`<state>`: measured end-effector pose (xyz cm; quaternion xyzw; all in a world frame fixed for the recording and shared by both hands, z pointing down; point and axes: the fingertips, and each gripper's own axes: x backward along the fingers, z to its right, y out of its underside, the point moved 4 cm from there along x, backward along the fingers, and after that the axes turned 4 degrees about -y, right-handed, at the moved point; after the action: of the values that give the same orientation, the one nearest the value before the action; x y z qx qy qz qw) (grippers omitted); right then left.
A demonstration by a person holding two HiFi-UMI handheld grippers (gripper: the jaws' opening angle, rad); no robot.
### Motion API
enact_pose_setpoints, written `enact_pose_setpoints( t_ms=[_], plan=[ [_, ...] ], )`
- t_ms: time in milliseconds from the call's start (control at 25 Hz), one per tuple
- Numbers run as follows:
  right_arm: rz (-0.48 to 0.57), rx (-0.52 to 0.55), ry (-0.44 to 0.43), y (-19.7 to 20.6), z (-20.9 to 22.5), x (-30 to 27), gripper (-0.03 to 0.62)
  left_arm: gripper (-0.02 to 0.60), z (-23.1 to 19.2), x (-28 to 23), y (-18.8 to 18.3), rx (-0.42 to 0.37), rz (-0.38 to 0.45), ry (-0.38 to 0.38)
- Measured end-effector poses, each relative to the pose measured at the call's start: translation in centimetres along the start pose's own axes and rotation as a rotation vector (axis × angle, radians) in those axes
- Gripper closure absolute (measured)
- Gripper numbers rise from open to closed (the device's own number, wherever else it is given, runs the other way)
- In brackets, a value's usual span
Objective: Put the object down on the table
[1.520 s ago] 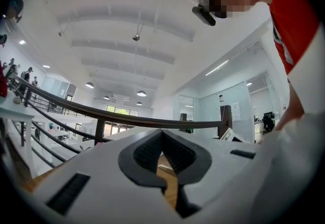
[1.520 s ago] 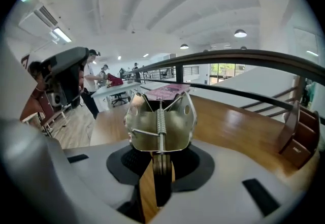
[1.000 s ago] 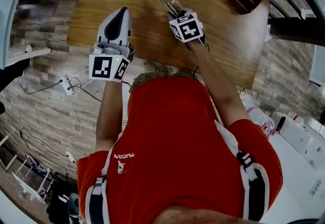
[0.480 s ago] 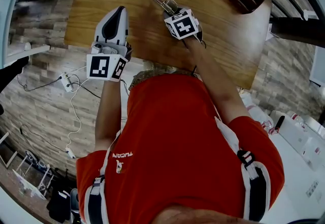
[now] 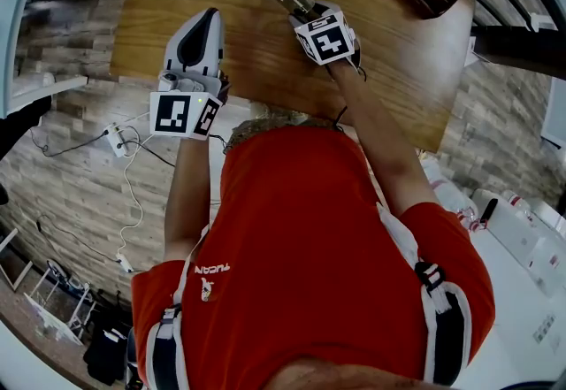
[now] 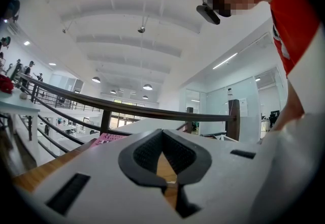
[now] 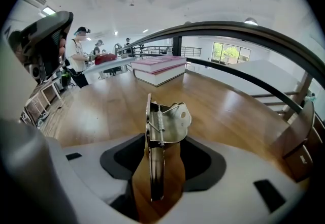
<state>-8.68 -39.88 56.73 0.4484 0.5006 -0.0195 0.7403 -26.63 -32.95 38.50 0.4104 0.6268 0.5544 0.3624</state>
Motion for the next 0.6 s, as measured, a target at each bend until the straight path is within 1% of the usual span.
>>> enact_pose_setpoints(
  t_ms=[400, 600],
  plan=[
    [-0.021, -0.046, 0.018, 0.6, 0.9, 0.3, 0.339, 0.572, 0.5, 0.0, -0.1, -0.009, 0.0, -0.006],
    [-0.009, -0.058, 0.036, 0.7, 1.4, 0.8, 0.321, 0.572, 0.9, 0.0, 0.0, -0.01, -0.001, -0.003]
  ],
)
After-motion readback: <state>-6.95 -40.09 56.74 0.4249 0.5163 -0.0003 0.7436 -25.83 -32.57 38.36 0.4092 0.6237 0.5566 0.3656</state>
